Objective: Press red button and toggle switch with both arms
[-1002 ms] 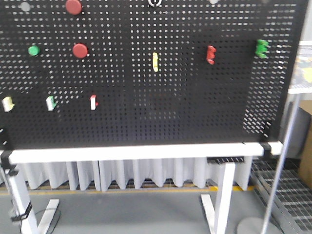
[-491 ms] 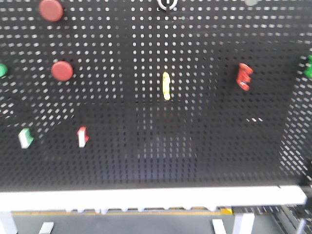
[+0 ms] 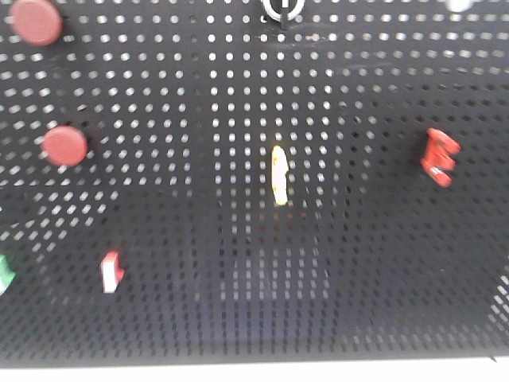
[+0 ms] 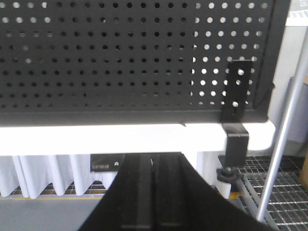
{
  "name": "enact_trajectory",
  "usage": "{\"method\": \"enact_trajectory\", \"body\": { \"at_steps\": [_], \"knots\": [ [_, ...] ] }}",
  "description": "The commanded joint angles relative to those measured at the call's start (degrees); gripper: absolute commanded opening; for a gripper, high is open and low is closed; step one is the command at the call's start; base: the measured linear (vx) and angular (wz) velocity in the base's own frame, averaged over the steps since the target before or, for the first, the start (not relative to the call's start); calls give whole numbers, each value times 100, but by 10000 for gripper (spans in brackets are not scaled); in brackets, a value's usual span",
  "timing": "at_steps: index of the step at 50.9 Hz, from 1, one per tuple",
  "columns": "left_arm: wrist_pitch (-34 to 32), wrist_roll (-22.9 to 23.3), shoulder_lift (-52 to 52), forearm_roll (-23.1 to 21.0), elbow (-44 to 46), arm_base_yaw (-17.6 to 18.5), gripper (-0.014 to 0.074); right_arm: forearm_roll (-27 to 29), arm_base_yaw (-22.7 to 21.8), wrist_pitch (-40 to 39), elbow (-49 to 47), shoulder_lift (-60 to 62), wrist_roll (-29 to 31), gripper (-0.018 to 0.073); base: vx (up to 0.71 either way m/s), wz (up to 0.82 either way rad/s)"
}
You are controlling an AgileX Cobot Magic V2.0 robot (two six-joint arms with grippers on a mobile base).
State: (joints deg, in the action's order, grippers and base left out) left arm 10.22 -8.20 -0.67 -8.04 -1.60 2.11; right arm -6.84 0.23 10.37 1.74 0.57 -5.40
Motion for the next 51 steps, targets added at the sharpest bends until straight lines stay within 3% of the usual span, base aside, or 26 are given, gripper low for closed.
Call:
{"method": "enact_trajectory", "body": {
  "at_steps": [1, 51],
  "knots": [
    [-446, 22, 32, -63, -159, -29, 2, -18, -40, -470, 66, 93, 29, -4, 14, 0],
    [-446, 22, 32, -63, -159, -29, 2, -126, -40, -495, 66, 93, 85, -4, 5, 0]
  ]
}}
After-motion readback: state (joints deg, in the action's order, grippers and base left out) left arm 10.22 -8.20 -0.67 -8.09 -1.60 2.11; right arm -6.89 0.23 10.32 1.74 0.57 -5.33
